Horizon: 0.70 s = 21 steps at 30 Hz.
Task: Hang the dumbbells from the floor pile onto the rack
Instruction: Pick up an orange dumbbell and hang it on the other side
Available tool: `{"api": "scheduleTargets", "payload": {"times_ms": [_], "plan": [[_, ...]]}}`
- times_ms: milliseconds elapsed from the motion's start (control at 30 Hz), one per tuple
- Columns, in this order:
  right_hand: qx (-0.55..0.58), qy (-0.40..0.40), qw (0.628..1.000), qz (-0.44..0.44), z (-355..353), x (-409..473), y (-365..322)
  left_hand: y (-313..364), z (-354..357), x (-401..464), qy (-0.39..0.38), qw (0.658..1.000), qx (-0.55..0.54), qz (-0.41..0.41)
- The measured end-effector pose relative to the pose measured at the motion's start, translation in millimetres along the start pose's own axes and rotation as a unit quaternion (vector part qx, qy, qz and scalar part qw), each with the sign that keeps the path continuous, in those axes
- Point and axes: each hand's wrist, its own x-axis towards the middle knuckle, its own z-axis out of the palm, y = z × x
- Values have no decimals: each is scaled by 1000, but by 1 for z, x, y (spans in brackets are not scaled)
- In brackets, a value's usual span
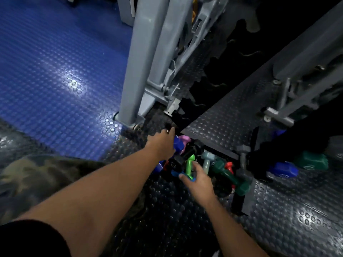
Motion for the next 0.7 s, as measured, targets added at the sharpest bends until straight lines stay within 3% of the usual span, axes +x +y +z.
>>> {"api": "scheduleTargets", "payload": {"times_ms": [333,567,700], "plan": [[-56,-31,997,45,56,126,46,-40,129,53,-42,989,-57,-128],[-38,-4,998,46,83,145,56,-39,167,48,-29,997,40,-60],[-30,-13,999,42,87,149,59,-42,172,45,-64,994,75,-50]]}}
